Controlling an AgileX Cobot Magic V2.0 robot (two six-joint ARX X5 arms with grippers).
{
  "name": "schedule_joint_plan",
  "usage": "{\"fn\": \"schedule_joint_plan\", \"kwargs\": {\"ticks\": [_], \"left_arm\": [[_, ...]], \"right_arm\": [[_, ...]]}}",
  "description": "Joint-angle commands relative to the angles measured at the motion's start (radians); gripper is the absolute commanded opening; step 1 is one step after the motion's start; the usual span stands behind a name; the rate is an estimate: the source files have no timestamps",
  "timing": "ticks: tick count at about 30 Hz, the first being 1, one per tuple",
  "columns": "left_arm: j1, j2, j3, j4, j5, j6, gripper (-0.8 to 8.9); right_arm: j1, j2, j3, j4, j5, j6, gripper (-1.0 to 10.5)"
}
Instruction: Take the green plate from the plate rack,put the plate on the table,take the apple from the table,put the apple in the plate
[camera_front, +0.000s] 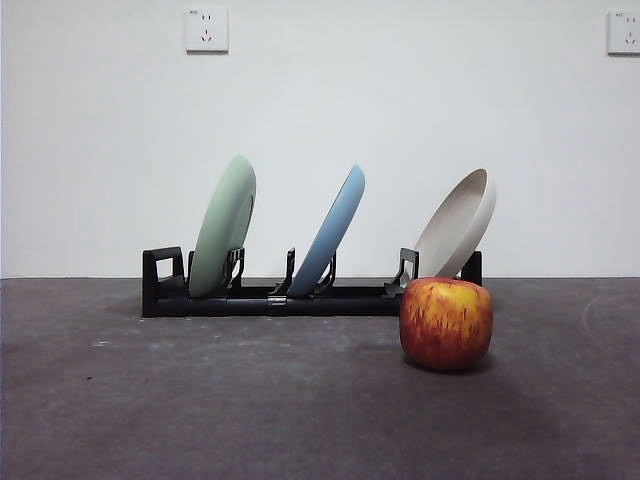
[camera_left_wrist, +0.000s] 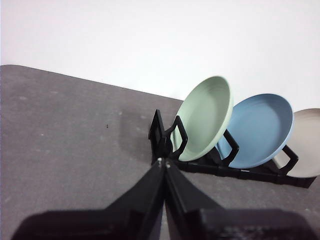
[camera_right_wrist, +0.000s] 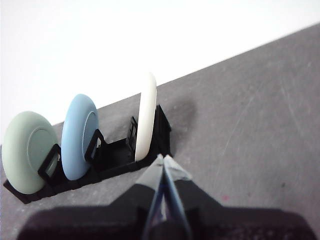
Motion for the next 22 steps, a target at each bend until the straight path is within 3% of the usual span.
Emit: {"fn": "schedule_joint_plan", "kwargs": {"ticks": [1,6,10,13,16,19,21,22], "left_arm": [[0.002,0.095,0.078,-0.002,0.027,0.009,-0.07],[0.002,0.303,0.245,-0.067,0.113,0.050,-0.07],[0.002,0.477,0.398,-0.174,0.214,0.054,-0.06],[0.002,0.599,0.504,-0.251,0.317,0.108,-0.04],[0.002,0.703,0.593,-0.310,0.398,0.153,0.00],[-0.001,0.780,0.658,-0.346,0.411,0.153,0.05],[-0.001,0.815,0.686,-0.344,0.410,0.152,0.94],[-0.001,0.837,0.701,-0.335,0.410,0.151,2.42]], "right_arm": [[0.001,0.104,0.113,-0.040,-0.006,-0.094,-0.1],[0.001,0.290,0.300,-0.162,-0.106,-0.160,-0.1],[0.001,0.426,0.425,-0.261,-0.230,-0.220,0.0],[0.001,0.510,0.476,-0.302,-0.333,-0.270,0.0],[0.001,0.576,0.497,-0.316,-0.398,-0.269,0.0],[0.001,0.620,0.498,-0.319,-0.422,-0.269,0.6],[0.001,0.639,0.497,-0.327,-0.420,-0.269,1.9],[0.001,0.648,0.498,-0.332,-0.420,-0.268,2.9]]}}
